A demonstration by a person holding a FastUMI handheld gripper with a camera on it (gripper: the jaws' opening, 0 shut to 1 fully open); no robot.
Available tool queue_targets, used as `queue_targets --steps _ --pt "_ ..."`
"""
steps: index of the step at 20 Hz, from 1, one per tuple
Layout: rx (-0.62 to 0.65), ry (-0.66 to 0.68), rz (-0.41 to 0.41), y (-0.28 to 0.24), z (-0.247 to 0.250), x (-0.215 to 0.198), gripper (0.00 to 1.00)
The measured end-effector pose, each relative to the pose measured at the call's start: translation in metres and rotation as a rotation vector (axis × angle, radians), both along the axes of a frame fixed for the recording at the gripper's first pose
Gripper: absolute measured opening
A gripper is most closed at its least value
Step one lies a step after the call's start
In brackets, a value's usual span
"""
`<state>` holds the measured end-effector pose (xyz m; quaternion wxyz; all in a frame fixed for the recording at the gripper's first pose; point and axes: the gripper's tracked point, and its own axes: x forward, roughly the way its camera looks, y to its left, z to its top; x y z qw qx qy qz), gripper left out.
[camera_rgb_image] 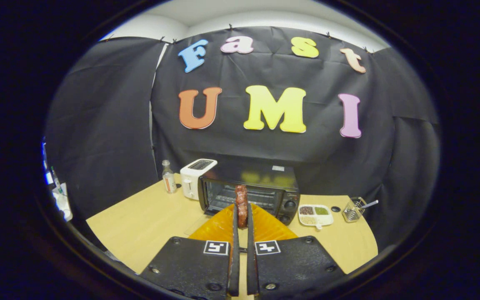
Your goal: Open the toaster oven, put the food inside, and close the toaster oven door.
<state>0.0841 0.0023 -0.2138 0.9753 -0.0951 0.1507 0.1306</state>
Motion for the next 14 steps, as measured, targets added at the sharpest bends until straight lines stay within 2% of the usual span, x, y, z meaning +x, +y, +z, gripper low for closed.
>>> queue_targets --steps 7,14 --pt "0.048 0.076 -0.041 0.041 -0.057 0.052 0.1" --pt "0.153 0.146 -0.085 0.048 -0.104 0.107 0.1"
